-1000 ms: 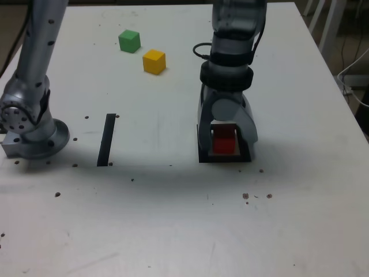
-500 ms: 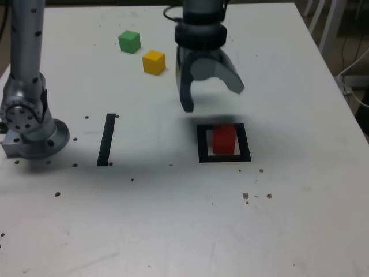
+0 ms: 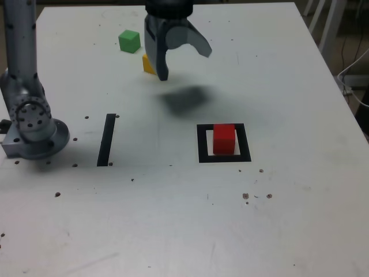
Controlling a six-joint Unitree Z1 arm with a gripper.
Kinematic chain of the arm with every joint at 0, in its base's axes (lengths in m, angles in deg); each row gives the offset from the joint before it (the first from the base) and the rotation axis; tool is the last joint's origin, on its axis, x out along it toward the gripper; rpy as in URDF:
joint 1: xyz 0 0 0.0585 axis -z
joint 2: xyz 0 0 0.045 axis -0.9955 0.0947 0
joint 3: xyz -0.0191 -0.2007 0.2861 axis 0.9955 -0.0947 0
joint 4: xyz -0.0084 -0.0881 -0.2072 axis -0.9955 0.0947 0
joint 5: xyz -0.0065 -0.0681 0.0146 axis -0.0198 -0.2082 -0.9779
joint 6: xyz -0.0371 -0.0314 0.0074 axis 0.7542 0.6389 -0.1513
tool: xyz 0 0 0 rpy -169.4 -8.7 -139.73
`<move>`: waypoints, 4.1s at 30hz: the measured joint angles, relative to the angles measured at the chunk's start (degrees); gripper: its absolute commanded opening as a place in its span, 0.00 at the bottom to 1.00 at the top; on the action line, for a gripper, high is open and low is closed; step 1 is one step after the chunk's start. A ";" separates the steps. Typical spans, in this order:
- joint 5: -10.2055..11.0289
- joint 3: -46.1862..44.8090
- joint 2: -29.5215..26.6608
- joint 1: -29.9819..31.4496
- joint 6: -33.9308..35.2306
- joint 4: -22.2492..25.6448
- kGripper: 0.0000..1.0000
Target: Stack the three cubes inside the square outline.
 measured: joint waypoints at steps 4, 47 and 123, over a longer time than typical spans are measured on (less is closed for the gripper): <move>0.50 0.15 0.00 -4.27 -0.31 -0.24 0.99; 2.08 5.04 13.39 -20.23 -2.23 -0.18 0.31; -1.85 14.96 6.73 24.83 1.35 12.22 0.30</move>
